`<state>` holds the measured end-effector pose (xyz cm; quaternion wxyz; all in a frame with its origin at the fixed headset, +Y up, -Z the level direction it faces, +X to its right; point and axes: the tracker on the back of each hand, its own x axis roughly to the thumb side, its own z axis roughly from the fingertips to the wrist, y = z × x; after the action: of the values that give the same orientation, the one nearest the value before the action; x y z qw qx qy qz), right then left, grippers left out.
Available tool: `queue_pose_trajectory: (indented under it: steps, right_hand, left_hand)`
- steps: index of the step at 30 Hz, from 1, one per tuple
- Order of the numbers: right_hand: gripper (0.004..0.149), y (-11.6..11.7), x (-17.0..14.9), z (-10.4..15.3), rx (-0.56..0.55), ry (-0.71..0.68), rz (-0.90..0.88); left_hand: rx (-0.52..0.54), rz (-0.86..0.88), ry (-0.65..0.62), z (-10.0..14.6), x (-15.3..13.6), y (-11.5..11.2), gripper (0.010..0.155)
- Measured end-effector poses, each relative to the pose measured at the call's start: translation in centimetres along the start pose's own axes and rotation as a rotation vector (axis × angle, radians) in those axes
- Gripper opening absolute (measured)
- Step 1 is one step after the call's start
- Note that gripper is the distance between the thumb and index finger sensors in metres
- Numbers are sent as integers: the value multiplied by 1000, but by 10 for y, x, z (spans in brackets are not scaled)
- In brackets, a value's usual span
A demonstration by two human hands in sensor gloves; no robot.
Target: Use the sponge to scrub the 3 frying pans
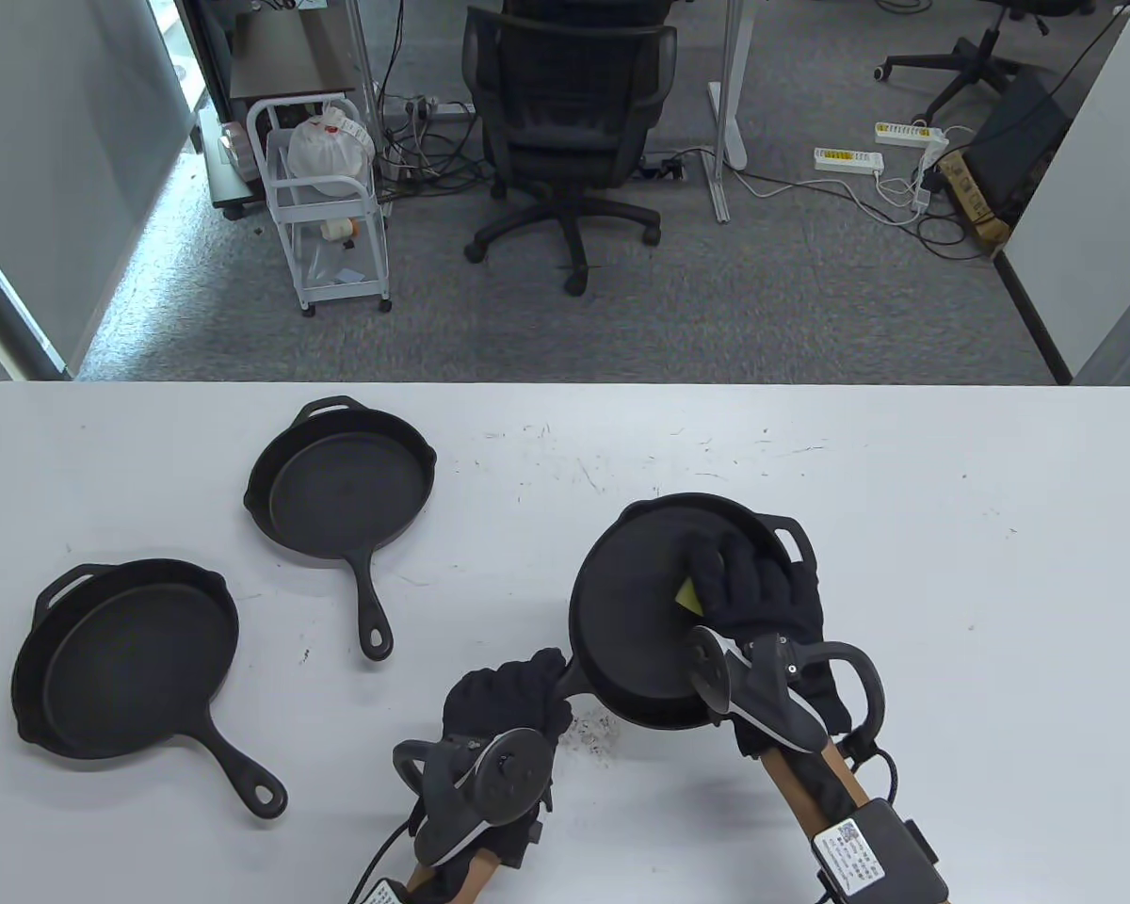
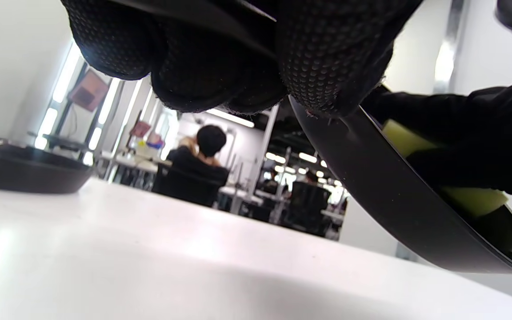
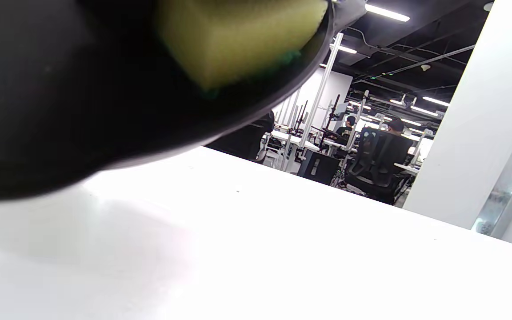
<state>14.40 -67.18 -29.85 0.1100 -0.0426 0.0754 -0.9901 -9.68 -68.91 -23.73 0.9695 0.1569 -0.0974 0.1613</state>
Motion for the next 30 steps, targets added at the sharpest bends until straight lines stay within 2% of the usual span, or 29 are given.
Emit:
queue_pose_trajectory:
  steps: [6,9,12,16,18,22,26,30]
  right_hand:
    - [76,-17,-9,21,-107,-25,-41]
    - [75,-24,-19,32,-201,-2,-70]
    - [75,-26,-31,40,-219,30,-93]
    - [75,-21,-40,47,-213,37,-111]
    - [75,-17,-40,48,-196,12,-131]
    - [76,-11,-35,48,-145,-26,-200]
    - [76,-9,-22,49,-143,-77,-175]
    - [75,-5,-7,50,-148,-138,-128]
  left_hand:
    - [31,-72,76,-3,-10,1,65]
    - [15,-56,125,-5,-19,-1,64]
    - [1,28,190,-6,-30,-3,63]
    - [-37,253,251,-7,-43,-4,62]
    - [-107,454,280,-8,-50,-9,61]
    - [-220,730,294,-10,-58,-22,60]
    - [-291,891,299,-10,-61,-31,59]
    - [-332,945,292,-10,-61,-36,59]
